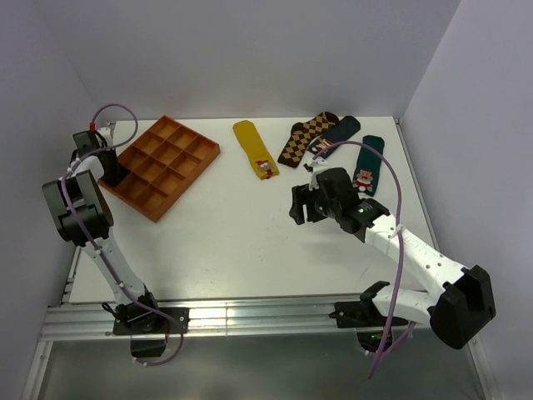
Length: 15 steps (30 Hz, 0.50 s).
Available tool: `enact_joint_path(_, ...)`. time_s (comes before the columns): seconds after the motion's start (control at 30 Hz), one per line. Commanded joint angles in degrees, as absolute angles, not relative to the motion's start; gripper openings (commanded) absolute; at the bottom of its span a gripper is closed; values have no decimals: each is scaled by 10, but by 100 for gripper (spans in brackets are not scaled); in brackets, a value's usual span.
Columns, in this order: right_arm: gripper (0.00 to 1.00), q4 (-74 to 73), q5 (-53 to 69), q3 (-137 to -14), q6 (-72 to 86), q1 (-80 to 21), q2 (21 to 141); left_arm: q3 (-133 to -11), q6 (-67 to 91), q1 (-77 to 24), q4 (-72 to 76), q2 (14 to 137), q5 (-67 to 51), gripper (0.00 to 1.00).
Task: Roll the socks
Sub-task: Place the sock in the storage box.
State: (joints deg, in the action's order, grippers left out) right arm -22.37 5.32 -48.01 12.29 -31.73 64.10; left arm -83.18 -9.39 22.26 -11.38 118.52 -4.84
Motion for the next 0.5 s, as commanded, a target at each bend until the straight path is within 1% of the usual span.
enact_joint_path(0.0,74,-214,41,-487,113,-315,632,-863,-84,229,-186,1241,-13,0)
enact_joint_path(0.17,74,-211,40,-483,113,-315,633,-917,-67,229,-244,1285,-3,0)
enact_joint_path(0.2,74,-211,40,-484,113,-315,633,-928,-63,229,-249,1289,15,0)
enact_joint_path(0.27,74,-210,42,-483,113,-315,633,-940,-61,228,-273,1304,21,0)
enact_joint_path(0.37,74,-211,42,-482,113,-315,632,-935,-55,228,-265,1299,18,0)
enact_joint_path(0.43,74,-211,42,-482,112,-315,632,-933,-48,228,-266,1291,11,11)
enact_joint_path(0.47,74,-210,42,-482,112,-315,632,-930,-46,228,-259,1279,6,18)
